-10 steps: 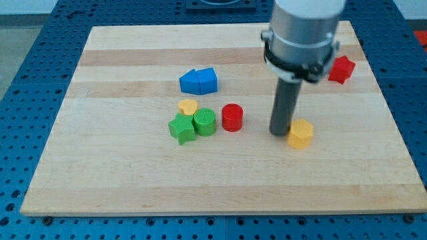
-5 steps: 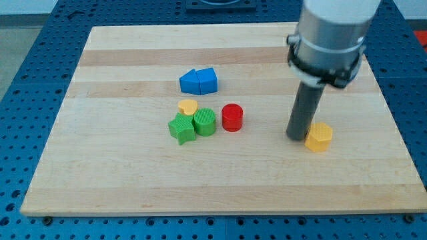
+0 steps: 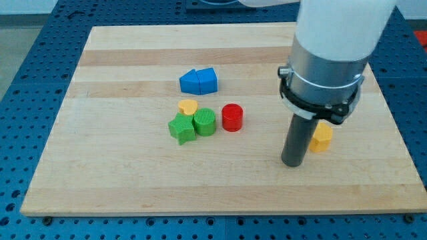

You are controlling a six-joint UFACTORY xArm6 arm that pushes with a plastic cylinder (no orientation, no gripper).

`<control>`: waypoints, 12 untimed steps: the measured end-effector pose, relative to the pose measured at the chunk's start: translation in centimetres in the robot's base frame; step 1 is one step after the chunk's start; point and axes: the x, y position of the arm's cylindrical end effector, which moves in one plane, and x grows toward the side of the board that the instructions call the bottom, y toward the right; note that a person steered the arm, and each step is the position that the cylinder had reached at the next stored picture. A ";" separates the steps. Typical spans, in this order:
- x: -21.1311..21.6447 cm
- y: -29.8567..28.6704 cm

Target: Push yellow hexagon towards red star

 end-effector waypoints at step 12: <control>-9.9 4.6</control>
